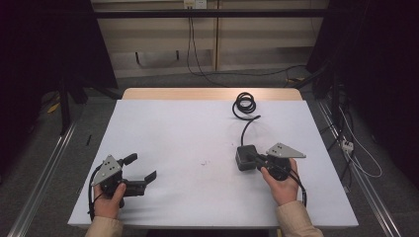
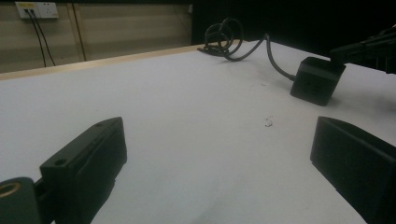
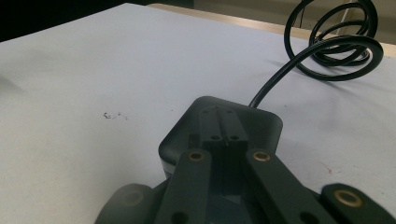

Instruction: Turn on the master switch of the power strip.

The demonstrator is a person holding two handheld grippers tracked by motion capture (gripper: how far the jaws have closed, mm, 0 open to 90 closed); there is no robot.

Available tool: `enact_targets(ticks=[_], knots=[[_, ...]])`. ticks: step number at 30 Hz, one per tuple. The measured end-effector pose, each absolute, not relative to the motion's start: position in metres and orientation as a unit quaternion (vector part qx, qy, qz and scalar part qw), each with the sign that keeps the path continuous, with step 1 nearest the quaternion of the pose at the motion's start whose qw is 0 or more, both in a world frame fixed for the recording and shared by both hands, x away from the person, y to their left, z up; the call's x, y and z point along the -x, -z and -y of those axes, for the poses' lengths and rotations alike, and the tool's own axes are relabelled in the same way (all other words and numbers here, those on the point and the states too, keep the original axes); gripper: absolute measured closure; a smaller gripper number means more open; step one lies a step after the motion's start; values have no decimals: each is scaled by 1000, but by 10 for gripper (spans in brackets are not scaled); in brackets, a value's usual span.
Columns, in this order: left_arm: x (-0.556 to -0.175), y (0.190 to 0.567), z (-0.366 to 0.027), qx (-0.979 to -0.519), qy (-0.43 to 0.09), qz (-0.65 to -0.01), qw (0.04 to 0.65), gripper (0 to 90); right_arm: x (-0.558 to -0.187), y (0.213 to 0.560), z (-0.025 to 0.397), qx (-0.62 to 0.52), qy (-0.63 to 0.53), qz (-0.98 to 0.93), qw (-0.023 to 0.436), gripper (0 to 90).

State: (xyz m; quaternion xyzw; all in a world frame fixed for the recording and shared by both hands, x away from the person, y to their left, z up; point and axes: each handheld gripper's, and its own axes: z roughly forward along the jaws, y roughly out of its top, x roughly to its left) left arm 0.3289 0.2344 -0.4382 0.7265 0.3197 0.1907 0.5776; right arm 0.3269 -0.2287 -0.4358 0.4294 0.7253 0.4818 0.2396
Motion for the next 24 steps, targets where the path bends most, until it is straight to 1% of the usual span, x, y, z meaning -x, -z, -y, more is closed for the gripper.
enact_targets(ticks=[24], knots=[[-328, 437, -235, -725, -192, -320, 578, 34, -327, 435, 228, -433, -480, -725, 238, 900]])
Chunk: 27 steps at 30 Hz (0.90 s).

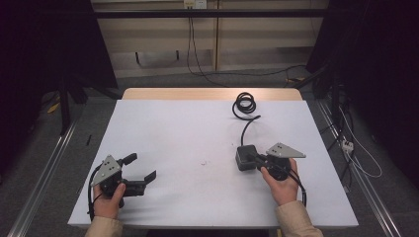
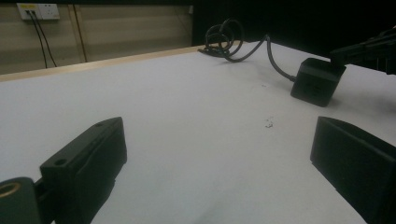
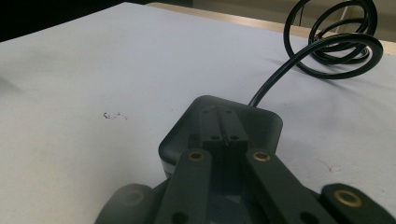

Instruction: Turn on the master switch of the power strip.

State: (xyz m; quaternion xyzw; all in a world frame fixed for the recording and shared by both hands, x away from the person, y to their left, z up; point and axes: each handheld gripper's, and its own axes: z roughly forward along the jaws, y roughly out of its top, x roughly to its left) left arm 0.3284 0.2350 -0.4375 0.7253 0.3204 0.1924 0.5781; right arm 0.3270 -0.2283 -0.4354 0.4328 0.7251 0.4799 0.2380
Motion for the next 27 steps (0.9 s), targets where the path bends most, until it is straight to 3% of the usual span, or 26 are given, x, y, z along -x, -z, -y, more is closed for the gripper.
enact_targets(ticks=[27], knots=[[-328, 438, -236, -726, -195, -320, 577, 34, -328, 433, 226, -438, -468, -731, 235, 900]])
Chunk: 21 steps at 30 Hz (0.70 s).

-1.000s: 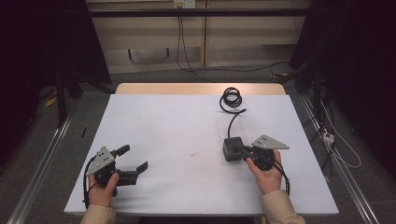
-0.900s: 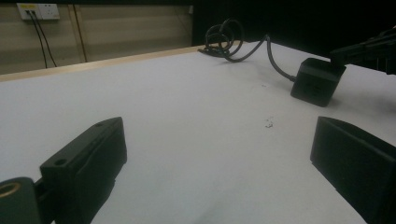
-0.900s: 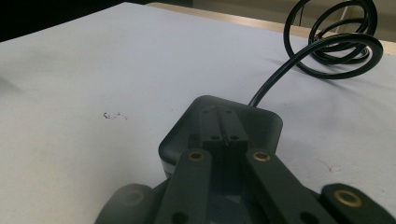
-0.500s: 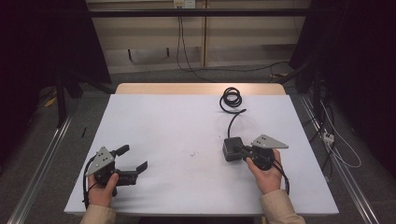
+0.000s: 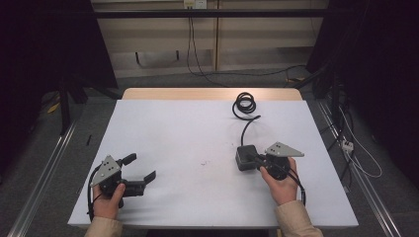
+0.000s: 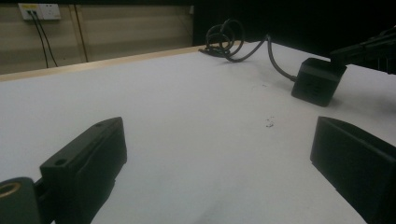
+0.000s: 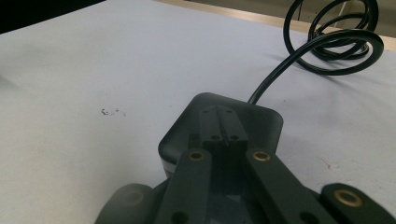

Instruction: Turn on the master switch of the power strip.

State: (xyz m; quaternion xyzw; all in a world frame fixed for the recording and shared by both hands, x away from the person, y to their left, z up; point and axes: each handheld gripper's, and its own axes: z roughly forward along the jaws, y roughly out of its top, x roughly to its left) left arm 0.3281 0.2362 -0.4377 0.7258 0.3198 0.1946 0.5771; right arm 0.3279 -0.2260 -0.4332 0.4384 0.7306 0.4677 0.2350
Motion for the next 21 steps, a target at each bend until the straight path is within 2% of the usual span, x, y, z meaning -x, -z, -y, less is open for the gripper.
enact_targets(ticks=[21], knots=[[-329, 437, -237, -725, -195, -320, 578, 34, -326, 435, 226, -434, -472, -728, 244, 900]])
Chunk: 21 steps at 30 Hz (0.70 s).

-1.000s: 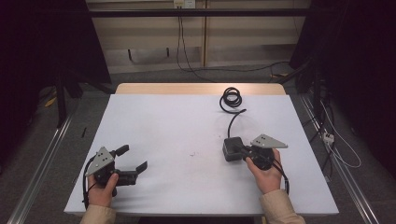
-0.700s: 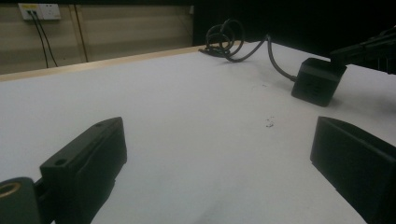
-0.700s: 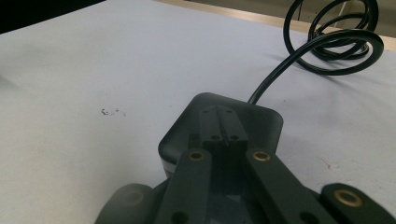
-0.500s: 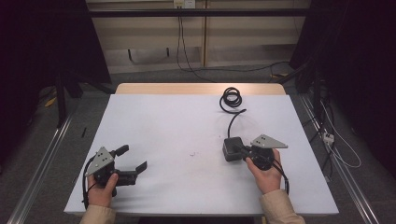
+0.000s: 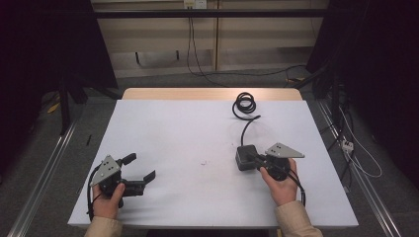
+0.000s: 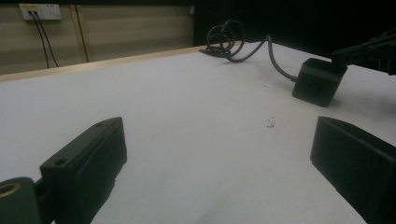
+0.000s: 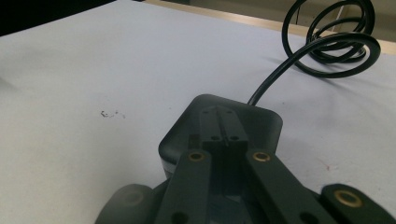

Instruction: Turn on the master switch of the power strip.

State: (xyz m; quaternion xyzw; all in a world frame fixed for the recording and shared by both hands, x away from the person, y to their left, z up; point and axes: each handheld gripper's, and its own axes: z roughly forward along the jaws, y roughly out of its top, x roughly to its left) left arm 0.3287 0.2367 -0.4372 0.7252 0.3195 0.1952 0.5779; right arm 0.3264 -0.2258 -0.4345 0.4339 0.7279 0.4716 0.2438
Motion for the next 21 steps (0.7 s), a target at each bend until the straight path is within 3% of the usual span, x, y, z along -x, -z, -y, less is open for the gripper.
enact_targets(ticks=[5, 10, 16, 21], knots=[[-329, 437, -237, -728, -197, -316, 576, 34, -327, 434, 228, -435, -476, -726, 237, 893], [-329, 436, -236, -724, -196, -319, 580, 34, -327, 434, 230, -438, -477, -724, 238, 800], [-329, 436, -236, -725, -196, -318, 579, 34, -326, 433, 229, -431, -483, -726, 233, 621], [-329, 435, -236, -726, -198, -314, 578, 34, -324, 431, 231, -437, -493, -715, 234, 392]])
